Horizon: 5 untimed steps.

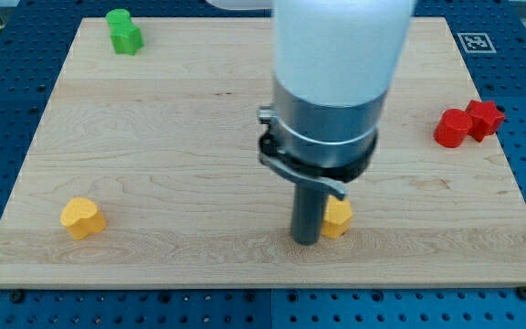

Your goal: Slightly push the hexagon to the right

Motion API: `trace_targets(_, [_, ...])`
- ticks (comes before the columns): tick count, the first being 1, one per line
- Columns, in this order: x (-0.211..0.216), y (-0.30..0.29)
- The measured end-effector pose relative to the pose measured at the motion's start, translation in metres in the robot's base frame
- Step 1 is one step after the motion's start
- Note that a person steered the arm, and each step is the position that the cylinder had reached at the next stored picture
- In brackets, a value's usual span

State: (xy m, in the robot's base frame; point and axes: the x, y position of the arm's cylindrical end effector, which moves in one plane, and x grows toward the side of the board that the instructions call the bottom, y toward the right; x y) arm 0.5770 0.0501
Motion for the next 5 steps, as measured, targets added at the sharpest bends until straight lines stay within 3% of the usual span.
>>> trace_targets(1, [0.000,0.026])
trace_targets(3, [-0.026,-0.007])
trace_targets(4, [-0.021,0.037])
trace_targets(5, [-0.021,0.039])
